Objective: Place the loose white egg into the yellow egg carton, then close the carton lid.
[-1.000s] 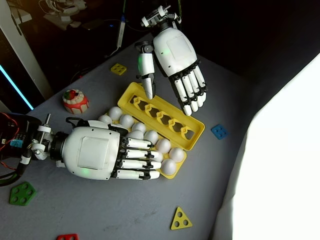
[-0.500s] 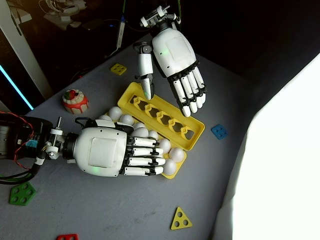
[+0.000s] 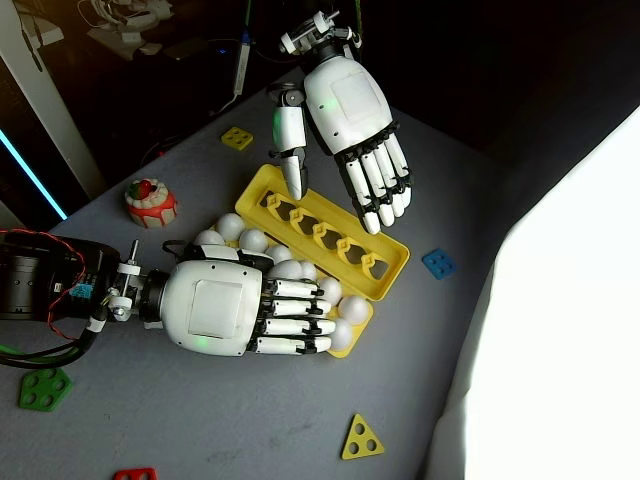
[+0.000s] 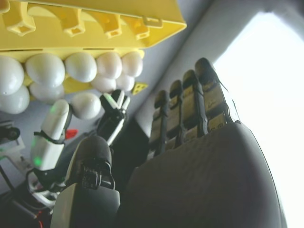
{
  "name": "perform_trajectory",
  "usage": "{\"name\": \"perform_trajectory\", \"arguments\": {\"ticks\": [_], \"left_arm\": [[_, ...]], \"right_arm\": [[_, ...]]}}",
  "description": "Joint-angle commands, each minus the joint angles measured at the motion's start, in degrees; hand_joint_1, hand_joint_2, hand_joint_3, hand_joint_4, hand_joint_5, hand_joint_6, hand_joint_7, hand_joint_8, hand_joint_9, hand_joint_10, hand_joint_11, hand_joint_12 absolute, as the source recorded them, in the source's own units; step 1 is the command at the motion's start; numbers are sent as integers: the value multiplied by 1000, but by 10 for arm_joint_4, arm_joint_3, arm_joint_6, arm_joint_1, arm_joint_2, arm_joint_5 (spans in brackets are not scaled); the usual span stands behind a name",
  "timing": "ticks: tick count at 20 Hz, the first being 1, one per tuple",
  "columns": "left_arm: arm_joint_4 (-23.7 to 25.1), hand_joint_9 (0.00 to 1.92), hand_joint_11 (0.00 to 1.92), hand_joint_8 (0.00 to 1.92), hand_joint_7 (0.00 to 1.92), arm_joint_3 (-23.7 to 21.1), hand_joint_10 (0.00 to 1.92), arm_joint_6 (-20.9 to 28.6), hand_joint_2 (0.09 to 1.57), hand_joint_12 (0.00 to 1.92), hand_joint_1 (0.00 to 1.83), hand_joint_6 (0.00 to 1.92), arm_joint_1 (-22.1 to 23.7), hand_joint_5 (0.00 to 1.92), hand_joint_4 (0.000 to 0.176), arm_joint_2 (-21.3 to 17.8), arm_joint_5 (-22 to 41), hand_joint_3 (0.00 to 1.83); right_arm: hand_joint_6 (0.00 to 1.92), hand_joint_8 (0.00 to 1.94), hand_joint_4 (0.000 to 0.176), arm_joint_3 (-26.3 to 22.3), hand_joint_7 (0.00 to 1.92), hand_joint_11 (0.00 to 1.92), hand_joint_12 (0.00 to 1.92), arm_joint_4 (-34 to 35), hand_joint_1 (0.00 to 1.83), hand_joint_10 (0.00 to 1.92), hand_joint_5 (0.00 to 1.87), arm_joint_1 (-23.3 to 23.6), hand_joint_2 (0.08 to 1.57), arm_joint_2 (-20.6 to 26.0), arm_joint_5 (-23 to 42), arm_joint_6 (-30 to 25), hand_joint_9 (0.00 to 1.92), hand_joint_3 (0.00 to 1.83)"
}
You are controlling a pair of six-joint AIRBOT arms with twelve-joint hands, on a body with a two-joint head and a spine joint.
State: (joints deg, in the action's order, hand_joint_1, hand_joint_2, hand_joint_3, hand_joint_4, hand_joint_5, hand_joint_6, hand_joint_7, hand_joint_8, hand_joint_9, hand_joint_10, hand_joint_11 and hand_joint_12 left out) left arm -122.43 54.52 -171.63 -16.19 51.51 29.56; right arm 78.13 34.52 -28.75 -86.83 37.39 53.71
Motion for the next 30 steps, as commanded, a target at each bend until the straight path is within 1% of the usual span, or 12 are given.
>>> {"name": "perform_trajectory", "arguments": {"ticks": [1,3,5,6,9,14,15,19,24,27,29,30], "left_arm": [[21,100,0,0,114,2,1,-1,1336,420,95,1,9,114,0,-1,-19,0],[21,83,0,4,96,2,7,-1,1339,381,17,3,9,101,0,-1,-19,2],[21,76,0,2,89,2,5,-1,1345,339,2,2,9,98,0,-1,-19,3],[21,101,0,7,118,1,11,-1,1336,396,66,9,9,124,0,-1,-19,0],[21,95,0,1,112,1,4,-1,1336,388,87,5,9,123,0,-1,-19,0],[21,93,0,1,110,2,2,-1,1345,383,53,1,9,122,0,-1,-19,2],[21,97,0,1,113,2,2,-1,1341,402,52,1,9,113,0,-1,-19,0],[21,89,0,1,108,5,2,2,1337,386,65,1,10,112,0,-1,-18,0],[21,105,0,3,125,24,5,76,1335,423,44,6,23,134,0,9,31,0],[21,108,0,3,129,33,5,141,1334,429,79,4,19,135,0,11,64,0],[21,114,0,4,137,40,6,196,1336,439,73,4,11,138,0,13,78,0],[21,150,0,8,165,44,14,230,1324,557,96,8,4,157,0,15,85,0]], "right_arm": [[1351,5,0,2,454,0,350,-15,1090,87,756,2,1236,0,56,-3,193,0],[1384,0,0,7,412,0,307,-15,1074,79,718,1,1253,-3,56,-3,166,2],[1452,4,0,12,339,0,37,-15,1030,66,666,0,1283,-7,56,-3,118,2],[1127,1,0,15,313,0,7,-15,783,67,395,-1,1258,-9,57,-3,114,0],[762,2,0,22,320,0,0,-15,642,77,303,-1,1211,-13,61,-4,124,0],[605,0,0,23,279,0,0,-15,519,78,146,0,1161,-14,62,-7,125,0],[507,3,0,23,291,0,109,-15,516,82,158,1,1133,-14,62,-7,144,0],[405,0,0,23,260,0,63,-15,458,67,128,15,1144,-5,34,-7,120,1],[347,0,0,17,236,0,0,-15,454,56,75,45,1130,43,-55,0,103,0],[141,3,0,-27,215,0,165,-52,302,46,78,46,1118,101,-69,34,126,0],[102,5,0,-60,199,0,120,-89,274,37,80,46,1126,138,-88,79,118,1],[92,3,0,-83,197,0,210,-107,261,39,96,46,1128,164,-99,117,129,1]]}}
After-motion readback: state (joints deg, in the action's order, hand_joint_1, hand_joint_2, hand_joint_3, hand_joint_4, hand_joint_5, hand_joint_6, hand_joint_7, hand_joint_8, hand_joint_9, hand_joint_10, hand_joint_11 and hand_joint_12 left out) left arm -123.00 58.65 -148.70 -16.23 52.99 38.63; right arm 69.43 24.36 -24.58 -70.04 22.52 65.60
